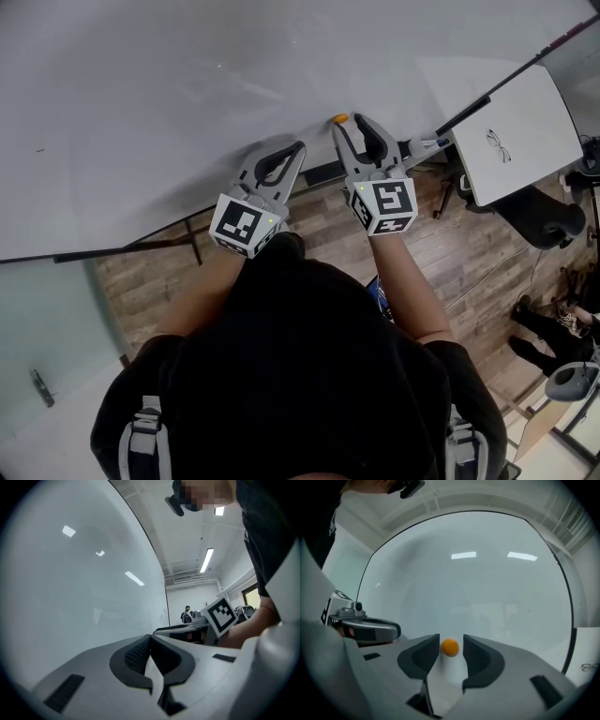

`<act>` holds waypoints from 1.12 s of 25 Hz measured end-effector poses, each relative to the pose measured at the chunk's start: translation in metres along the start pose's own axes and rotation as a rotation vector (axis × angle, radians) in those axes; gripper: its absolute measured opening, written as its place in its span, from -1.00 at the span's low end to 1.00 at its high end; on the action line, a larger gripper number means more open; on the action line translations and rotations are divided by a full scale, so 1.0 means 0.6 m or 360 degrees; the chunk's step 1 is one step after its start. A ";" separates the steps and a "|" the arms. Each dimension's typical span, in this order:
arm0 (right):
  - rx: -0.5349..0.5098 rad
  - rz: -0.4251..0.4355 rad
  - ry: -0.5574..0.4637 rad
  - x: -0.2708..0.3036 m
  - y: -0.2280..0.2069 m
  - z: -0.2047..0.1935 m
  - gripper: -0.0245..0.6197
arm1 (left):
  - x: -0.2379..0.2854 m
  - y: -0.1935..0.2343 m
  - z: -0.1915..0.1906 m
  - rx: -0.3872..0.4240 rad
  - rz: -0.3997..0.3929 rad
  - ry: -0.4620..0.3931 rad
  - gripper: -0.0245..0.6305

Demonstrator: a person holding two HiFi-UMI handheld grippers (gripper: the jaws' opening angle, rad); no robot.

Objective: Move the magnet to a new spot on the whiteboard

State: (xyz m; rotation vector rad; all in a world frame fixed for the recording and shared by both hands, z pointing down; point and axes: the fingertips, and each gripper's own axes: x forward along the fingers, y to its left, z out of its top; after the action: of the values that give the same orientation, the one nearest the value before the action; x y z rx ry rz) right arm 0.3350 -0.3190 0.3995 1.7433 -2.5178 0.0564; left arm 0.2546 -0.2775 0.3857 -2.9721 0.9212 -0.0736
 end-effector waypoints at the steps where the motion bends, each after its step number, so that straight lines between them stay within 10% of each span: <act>1: -0.0005 0.0016 -0.0002 -0.008 0.001 0.003 -0.44 | 0.000 -0.001 0.004 0.0005 -0.0001 -0.0005 -0.92; 16: 0.0021 0.0213 -0.0167 -0.143 0.035 0.050 -0.92 | -0.040 -0.047 0.030 0.0027 -0.0065 -0.0044 -0.92; 28: -0.0037 0.0264 -0.0134 -0.184 0.095 0.030 -0.94 | -0.083 -0.069 0.030 0.0034 -0.0100 -0.0067 -0.92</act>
State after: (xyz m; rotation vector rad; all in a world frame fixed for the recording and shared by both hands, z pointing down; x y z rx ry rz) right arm 0.3193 -0.1973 0.3727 1.5564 -2.7062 -0.0371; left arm 0.2379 -0.2145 0.3678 -2.9709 0.8172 -0.0221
